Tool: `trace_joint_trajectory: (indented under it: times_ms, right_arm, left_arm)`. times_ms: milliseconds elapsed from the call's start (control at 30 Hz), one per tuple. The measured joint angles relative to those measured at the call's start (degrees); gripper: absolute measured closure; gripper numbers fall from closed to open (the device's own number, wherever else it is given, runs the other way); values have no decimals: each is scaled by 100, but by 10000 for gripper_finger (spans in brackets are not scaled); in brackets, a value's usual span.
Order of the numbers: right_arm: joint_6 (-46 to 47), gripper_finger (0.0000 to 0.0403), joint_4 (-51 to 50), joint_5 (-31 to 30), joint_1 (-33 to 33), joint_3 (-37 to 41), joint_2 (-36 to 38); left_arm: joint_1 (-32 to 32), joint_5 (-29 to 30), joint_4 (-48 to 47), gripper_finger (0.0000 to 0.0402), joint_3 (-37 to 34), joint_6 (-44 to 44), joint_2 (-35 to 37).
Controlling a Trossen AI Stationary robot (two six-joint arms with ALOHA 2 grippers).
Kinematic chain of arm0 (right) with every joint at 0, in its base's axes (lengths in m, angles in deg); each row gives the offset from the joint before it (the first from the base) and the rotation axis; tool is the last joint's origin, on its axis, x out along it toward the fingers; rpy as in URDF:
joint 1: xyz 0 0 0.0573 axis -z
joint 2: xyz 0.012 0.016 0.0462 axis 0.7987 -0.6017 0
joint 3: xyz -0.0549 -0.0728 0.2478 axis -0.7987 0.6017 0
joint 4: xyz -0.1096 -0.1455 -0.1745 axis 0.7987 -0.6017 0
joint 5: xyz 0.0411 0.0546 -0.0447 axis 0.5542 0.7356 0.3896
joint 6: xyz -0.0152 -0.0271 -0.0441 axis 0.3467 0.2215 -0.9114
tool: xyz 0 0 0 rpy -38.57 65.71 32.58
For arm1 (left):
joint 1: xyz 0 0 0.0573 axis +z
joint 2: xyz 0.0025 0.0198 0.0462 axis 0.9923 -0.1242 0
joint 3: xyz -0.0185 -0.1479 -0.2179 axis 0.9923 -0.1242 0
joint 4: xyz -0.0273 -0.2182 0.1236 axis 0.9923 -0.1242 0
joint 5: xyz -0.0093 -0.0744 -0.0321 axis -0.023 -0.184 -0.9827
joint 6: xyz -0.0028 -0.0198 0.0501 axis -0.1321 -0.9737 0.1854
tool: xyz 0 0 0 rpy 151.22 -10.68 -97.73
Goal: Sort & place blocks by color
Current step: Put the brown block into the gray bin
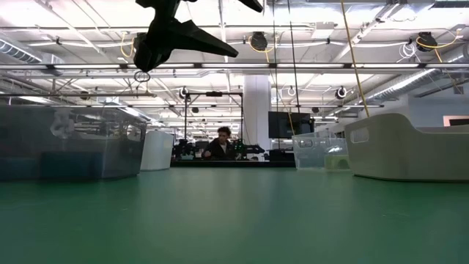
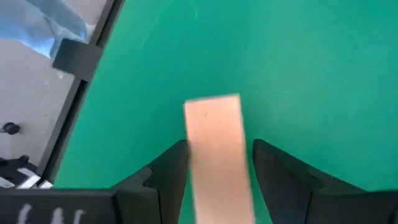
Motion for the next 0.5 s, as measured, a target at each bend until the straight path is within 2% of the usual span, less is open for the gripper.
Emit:
trace_joint_trajectory:
  times_ms: [200, 433, 500]
  right_arm:
    - [-24, 236, 74, -31, 0, 206, -2]
    - [-144, 290, 148, -36, 4, 269, 6]
    - [-134, 291, 258, -35, 4, 277, 5]
  left_arm:
    - [-1, 0, -1, 165, 0, 12, 0]
    - [6, 0, 21, 165, 0, 84, 0]
    - [6, 0, 85, 165, 0, -53, 0]
